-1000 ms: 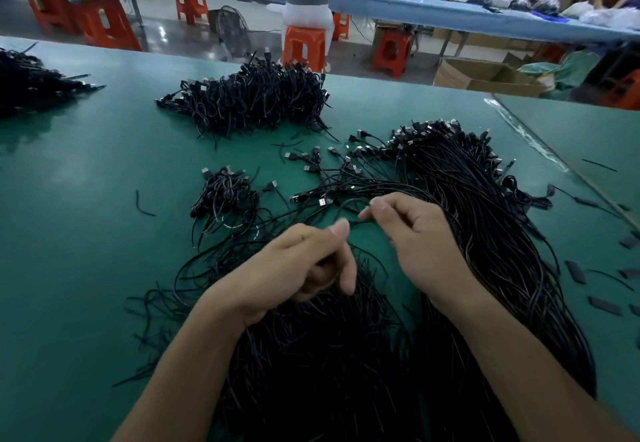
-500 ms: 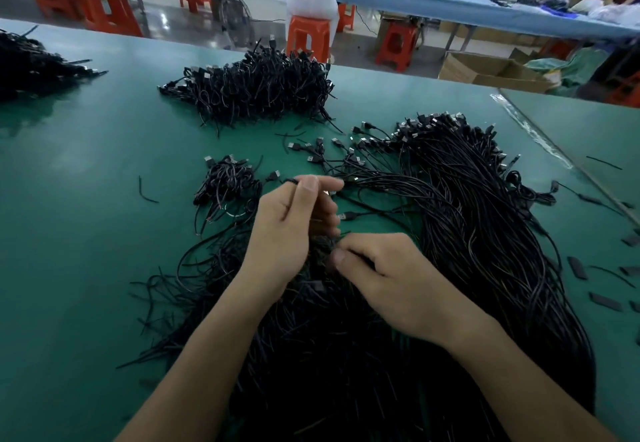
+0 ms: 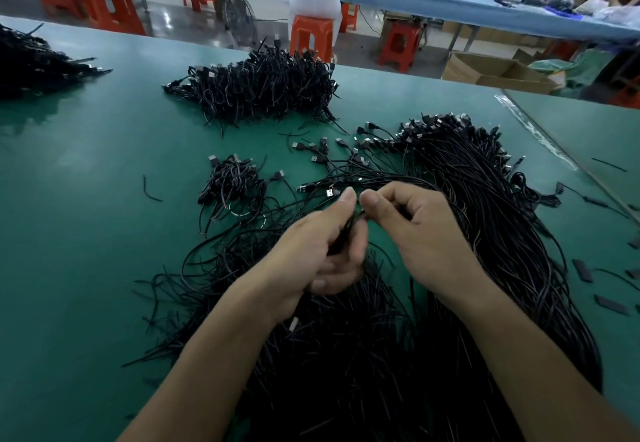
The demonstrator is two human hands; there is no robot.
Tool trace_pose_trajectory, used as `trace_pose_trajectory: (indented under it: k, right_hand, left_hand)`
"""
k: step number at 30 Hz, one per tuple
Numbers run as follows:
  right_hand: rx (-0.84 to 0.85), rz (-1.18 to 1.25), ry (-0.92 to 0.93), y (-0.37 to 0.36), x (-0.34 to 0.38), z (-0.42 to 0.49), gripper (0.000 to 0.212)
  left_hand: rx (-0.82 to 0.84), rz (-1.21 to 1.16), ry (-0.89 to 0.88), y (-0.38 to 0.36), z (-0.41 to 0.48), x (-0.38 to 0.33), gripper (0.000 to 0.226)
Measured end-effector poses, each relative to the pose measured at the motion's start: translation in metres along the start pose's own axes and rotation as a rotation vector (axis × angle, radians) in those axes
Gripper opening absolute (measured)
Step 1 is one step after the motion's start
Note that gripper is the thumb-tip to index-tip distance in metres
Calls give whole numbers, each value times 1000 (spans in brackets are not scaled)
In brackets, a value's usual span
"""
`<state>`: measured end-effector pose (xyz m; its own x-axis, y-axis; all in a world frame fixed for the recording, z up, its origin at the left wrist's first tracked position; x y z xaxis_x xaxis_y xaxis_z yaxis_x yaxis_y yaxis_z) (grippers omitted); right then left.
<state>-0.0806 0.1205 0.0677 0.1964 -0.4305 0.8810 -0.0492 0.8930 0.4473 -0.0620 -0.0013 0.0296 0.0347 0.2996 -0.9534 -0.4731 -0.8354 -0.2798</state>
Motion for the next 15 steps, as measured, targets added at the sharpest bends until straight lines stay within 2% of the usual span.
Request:
trace_pose_trajectory:
  k: [5, 8, 11, 13, 15]
  right_hand:
    - [191, -104, -60, -18, -10, -10, 38]
    - [294, -239, -57, -24, -9, -20, 39]
    - [371, -286, -76, -24, -4, -26, 41]
    - [392, -309, -48, -21, 3, -28, 39]
    - [344, -321, 18, -14, 11, -25, 28]
  left_hand:
    - [-48, -465, -167, 9, 5, -11, 46]
    - [-175, -501, -287, 18, 7, -12, 44]
    - [-330, -259, -428, 28, 6, -12, 42]
    - [-464, 157, -481, 35, 2, -14, 38]
    - [-433, 491, -427, 33, 0, -15, 31]
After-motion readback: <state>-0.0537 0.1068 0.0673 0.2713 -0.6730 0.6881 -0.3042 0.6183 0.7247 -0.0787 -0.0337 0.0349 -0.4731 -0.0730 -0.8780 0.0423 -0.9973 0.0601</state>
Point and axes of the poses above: each hand's wrist, its own z-axis towards the middle knuckle, its own y-axis out of the back of the hand, x = y × z, the point moved 5 cm from there along z, towards the middle knuckle, and after that the axes turned 9 degrees about -y, right-handed, at the moved point
